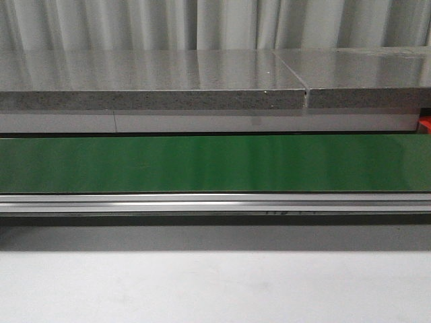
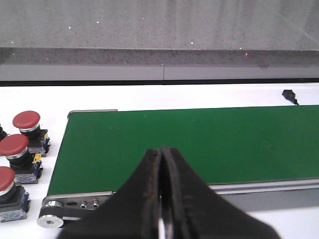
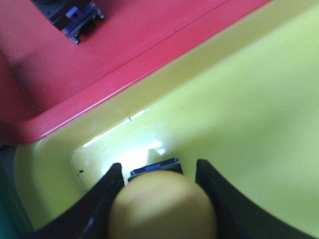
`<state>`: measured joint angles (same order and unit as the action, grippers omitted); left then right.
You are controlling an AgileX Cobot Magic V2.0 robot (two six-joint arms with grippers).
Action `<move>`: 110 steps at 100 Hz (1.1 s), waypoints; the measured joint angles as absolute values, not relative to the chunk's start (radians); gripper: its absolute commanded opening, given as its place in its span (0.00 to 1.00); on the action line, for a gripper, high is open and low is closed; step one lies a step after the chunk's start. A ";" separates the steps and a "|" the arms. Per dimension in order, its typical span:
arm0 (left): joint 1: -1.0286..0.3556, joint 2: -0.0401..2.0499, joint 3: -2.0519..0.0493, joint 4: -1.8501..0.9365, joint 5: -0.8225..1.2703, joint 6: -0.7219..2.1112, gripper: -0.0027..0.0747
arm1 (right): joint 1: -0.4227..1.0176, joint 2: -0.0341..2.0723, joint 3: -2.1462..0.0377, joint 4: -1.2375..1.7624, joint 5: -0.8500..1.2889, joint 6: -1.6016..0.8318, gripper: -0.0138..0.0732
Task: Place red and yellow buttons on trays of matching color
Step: 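Lower the yellow button into the yellow tray and open the right gripper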
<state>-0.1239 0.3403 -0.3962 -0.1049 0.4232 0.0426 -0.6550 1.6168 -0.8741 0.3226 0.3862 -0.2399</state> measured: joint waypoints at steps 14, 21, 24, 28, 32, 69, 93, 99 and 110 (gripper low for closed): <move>-0.124 0.340 -0.396 -0.105 0.423 0.043 0.01 | -0.655 1.617 -0.874 0.323 0.391 -0.240 0.80; -0.124 0.340 -0.396 -0.105 0.423 0.043 0.01 | -0.655 1.617 -0.874 0.323 0.399 -0.240 0.88; -0.124 0.340 -0.396 -0.105 0.423 0.043 0.01 | -0.655 1.617 -0.874 0.323 0.401 -0.240 0.90; -0.124 0.340 -0.396 -0.105 0.423 0.043 0.01 | -0.655 1.617 -0.874 0.325 0.402 -0.240 0.89; -0.124 0.340 -0.396 -0.105 0.423 0.043 0.01 | -0.655 1.614 -0.874 0.330 0.402 -0.240 0.89; -0.124 0.340 -0.396 -0.105 0.423 0.043 0.01 | -0.567 1.364 -0.874 0.361 0.372 -0.244 0.89; -0.124 0.340 -0.396 -0.105 0.423 0.043 0.01 | -0.360 1.124 -0.874 0.364 0.372 -0.321 0.89; -0.124 0.340 -0.396 -0.105 0.423 0.043 0.01 | -0.309 1.075 -0.874 0.365 0.379 -0.350 0.89; -0.124 0.340 -0.396 -0.105 0.423 0.043 0.01 | -0.218 1.010 -0.865 0.365 0.391 -0.416 0.89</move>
<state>-0.1239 0.3403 -0.3962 -0.1049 0.4232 0.0426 -0.2179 1.0100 -0.8652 0.3649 0.3910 -0.4163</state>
